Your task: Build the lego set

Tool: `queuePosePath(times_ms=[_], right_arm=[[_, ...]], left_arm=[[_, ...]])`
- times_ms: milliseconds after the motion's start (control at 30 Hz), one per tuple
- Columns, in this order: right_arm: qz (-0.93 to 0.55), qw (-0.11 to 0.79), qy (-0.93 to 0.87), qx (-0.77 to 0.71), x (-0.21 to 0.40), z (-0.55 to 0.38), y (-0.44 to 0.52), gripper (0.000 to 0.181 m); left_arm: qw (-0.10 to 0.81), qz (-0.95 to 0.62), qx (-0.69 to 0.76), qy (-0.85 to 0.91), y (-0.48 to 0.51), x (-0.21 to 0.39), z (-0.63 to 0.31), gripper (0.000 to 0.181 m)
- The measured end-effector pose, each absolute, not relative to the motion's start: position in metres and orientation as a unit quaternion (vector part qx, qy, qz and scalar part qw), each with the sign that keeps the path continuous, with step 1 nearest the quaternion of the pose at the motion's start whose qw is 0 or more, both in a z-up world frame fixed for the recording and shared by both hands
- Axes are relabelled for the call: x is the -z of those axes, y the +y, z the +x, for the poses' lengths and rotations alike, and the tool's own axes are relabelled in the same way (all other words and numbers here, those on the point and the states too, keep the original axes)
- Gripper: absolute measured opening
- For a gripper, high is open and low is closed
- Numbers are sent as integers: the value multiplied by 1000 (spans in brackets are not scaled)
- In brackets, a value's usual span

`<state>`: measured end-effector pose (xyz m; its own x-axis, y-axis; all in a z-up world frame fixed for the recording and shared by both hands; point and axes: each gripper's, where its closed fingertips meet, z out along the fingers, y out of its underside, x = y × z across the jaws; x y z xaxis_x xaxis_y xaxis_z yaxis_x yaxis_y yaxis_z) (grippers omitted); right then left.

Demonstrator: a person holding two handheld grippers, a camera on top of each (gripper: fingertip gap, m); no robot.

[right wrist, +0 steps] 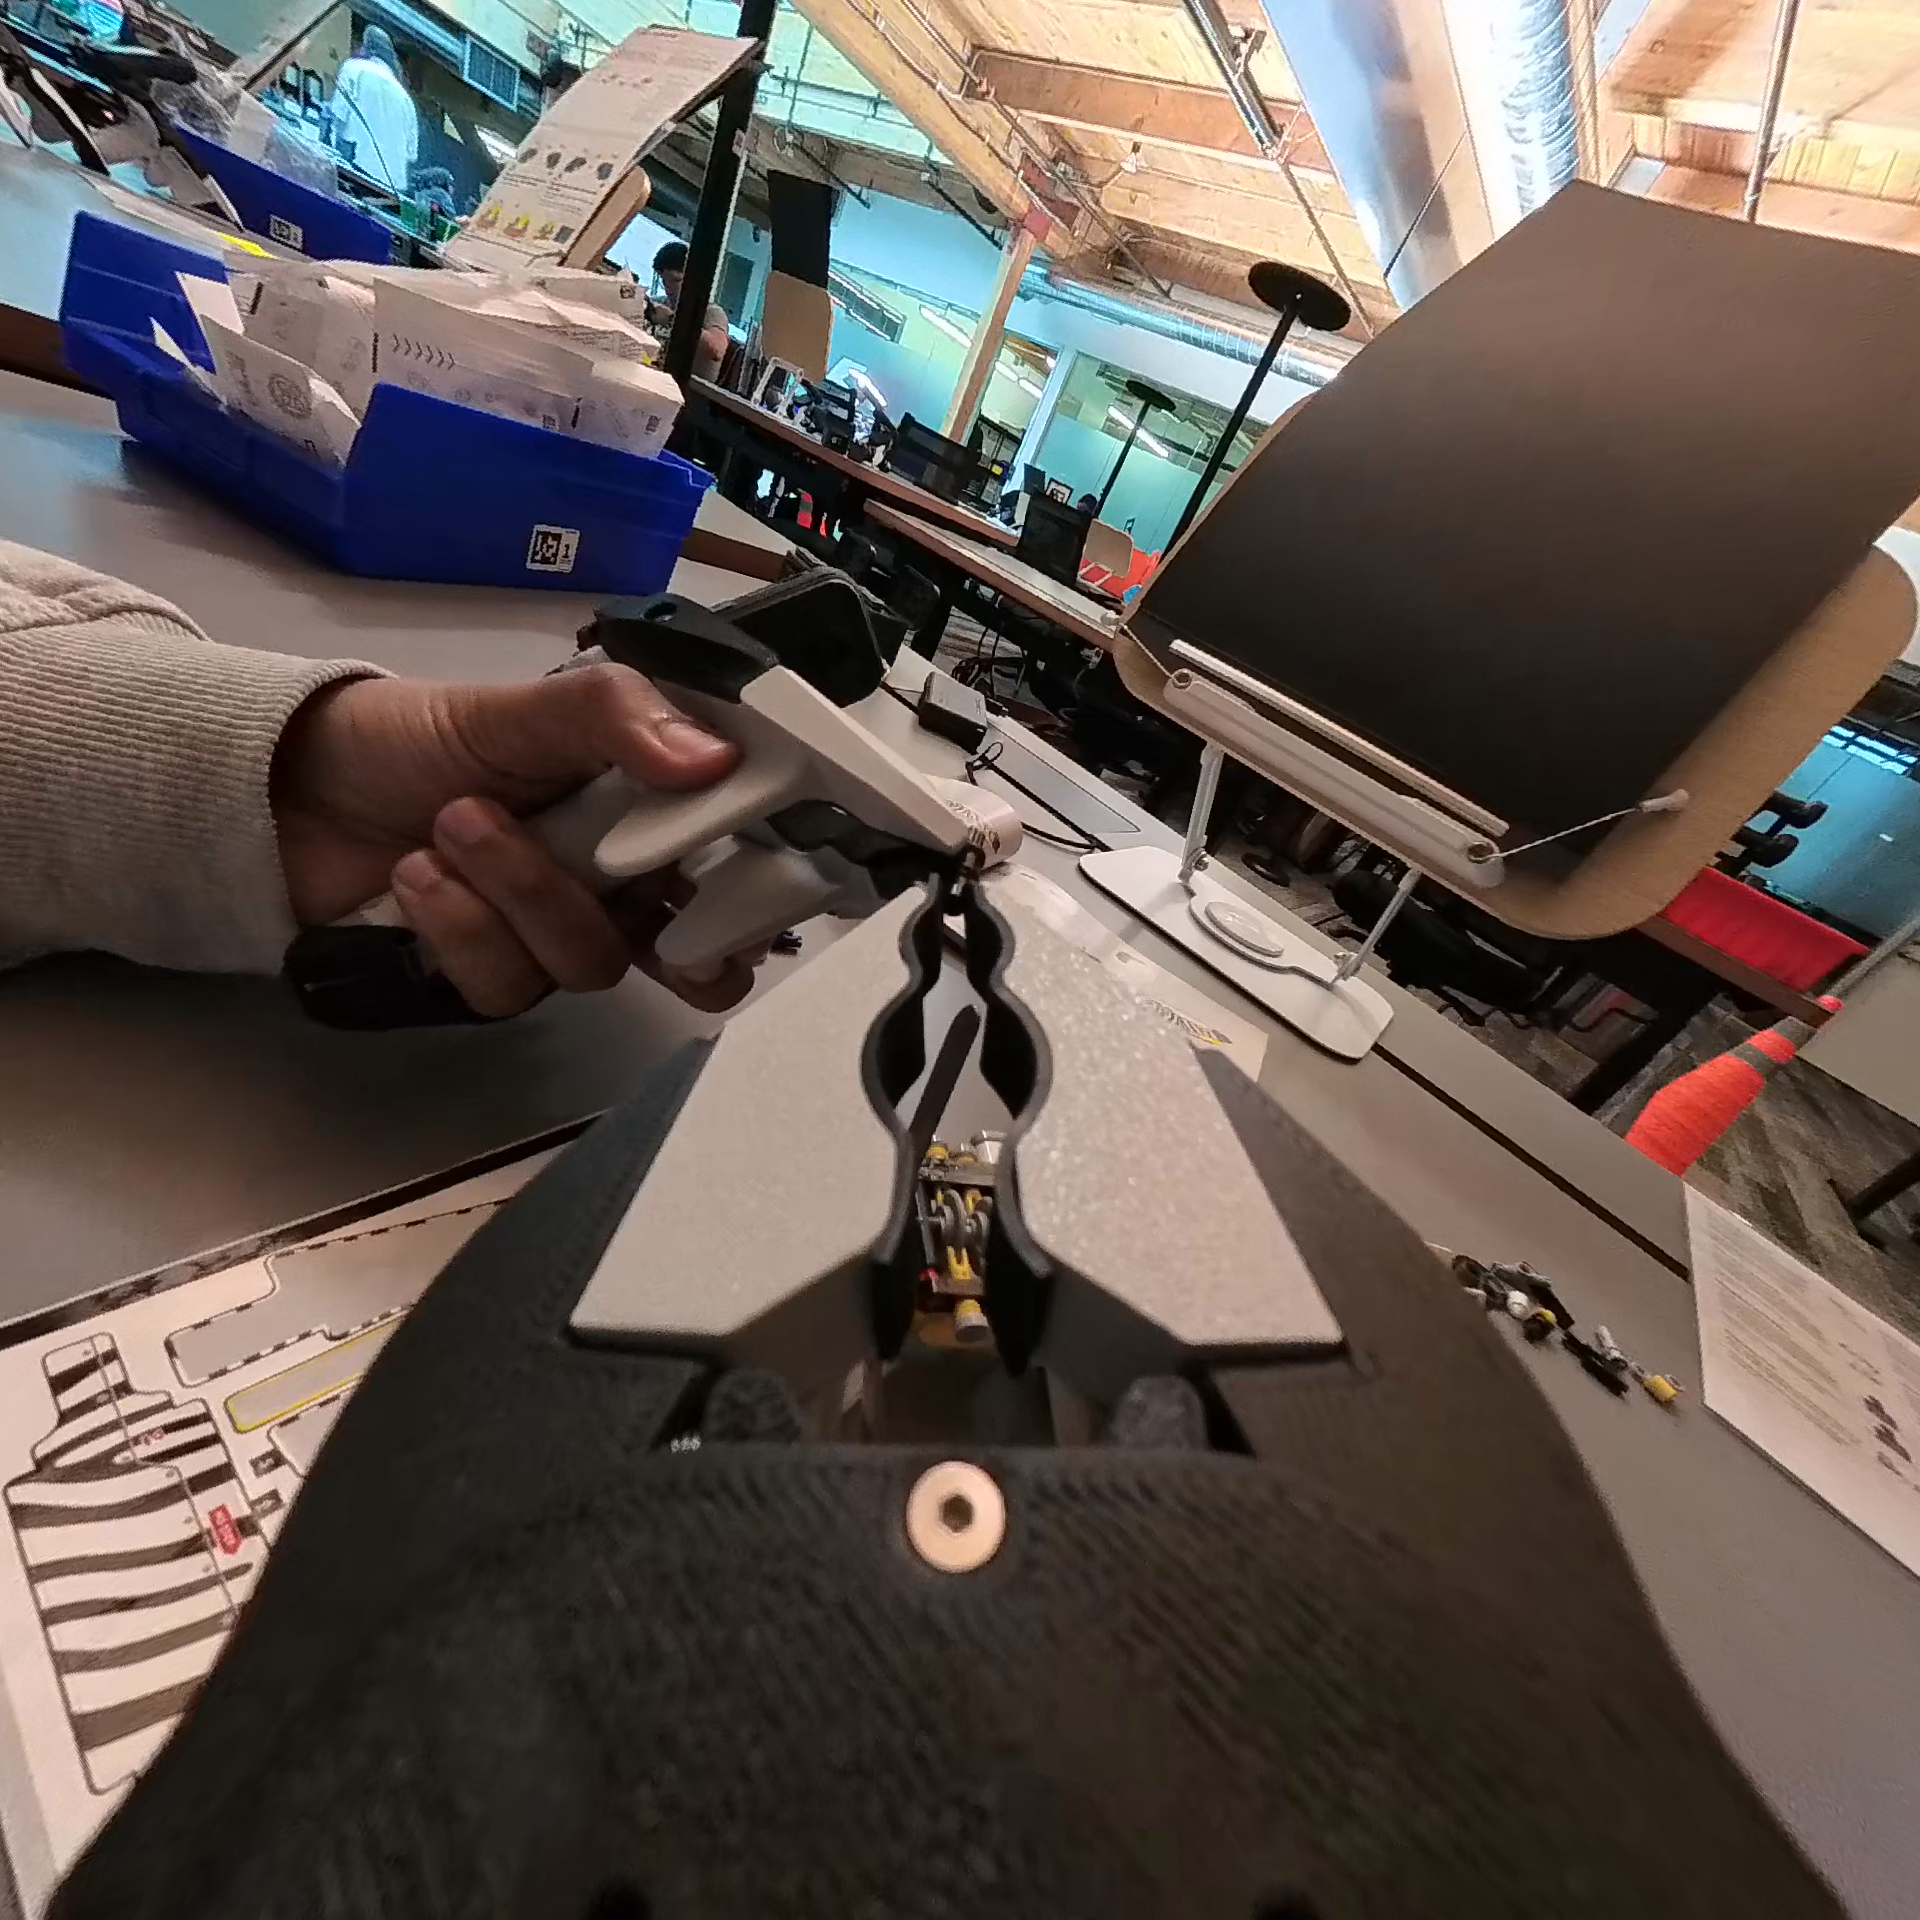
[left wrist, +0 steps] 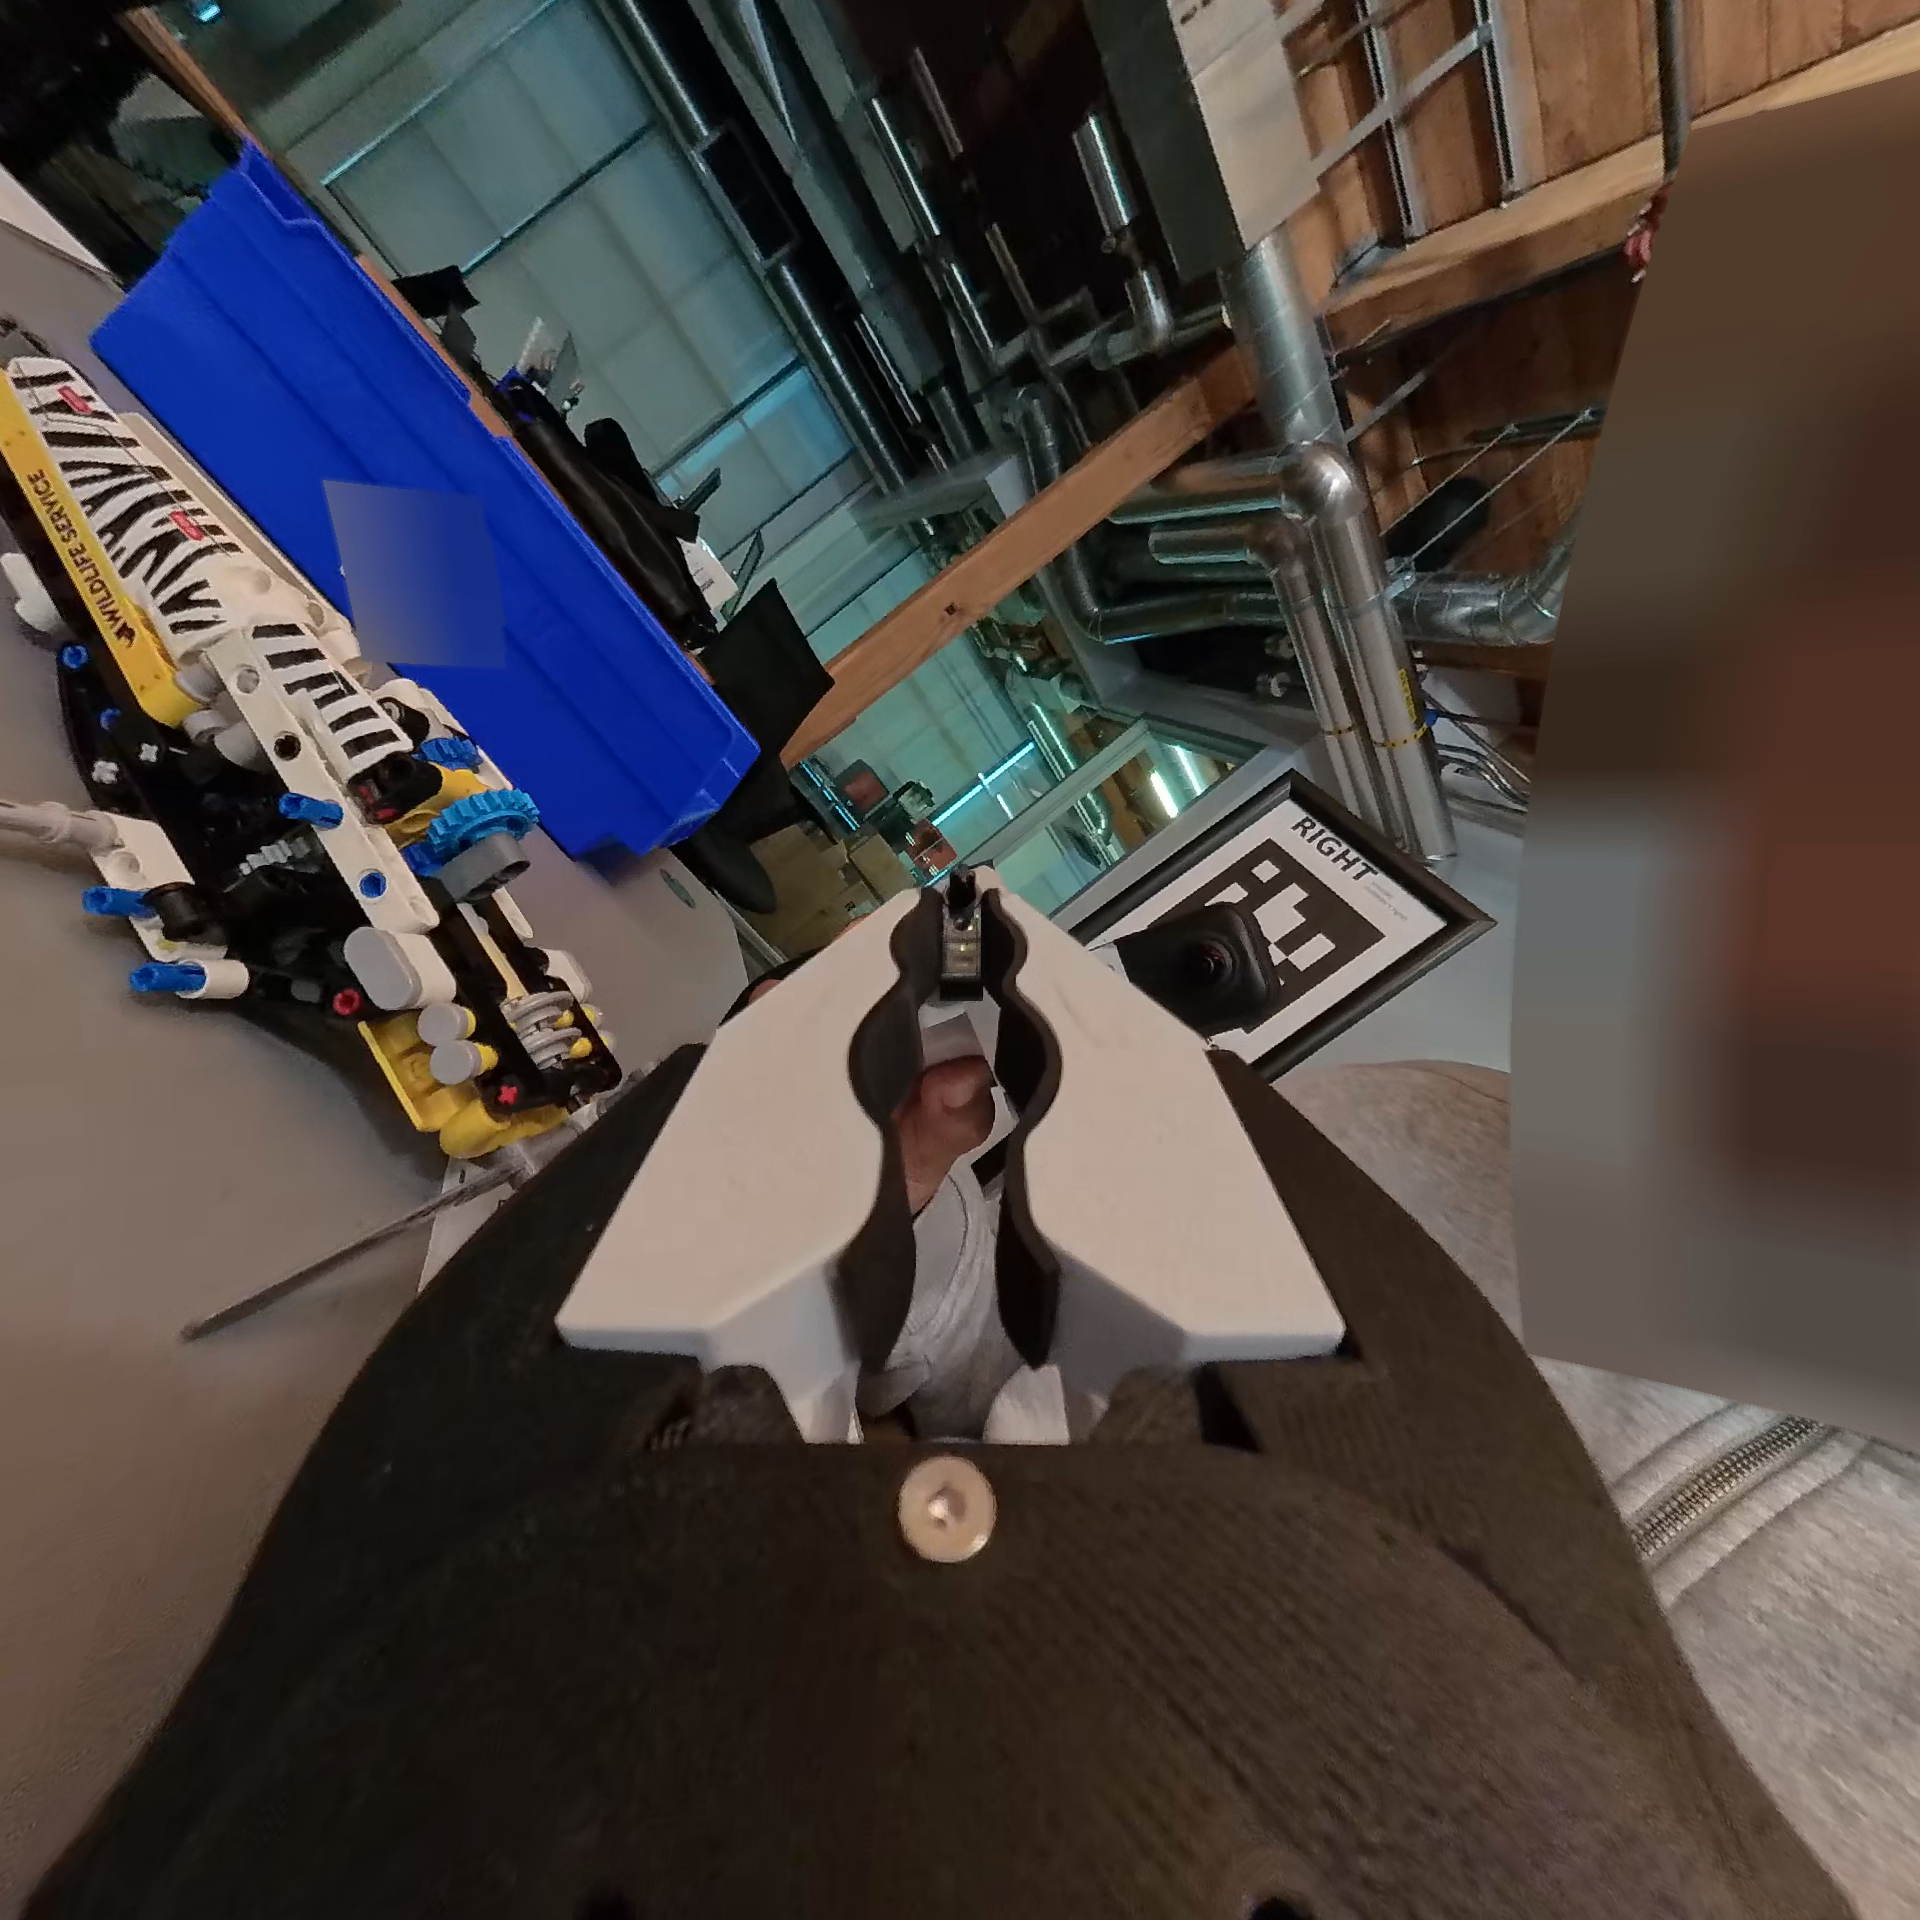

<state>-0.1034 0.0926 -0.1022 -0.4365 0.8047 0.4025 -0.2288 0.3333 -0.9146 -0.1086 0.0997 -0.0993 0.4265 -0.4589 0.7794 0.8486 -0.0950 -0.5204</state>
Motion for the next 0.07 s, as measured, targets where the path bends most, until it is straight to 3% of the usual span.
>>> queuePosePath(times_ms=[33, 67], right_arm=[[-219, 483, -658, -535, 102, -103, 93, 1], [-220, 483, -658, -534, 102, -103, 93, 1]], left_arm=[[648, -540, 505, -180, 100, 99, -109, 2], [650, -540, 504, -181, 100, 99, -109, 1]])
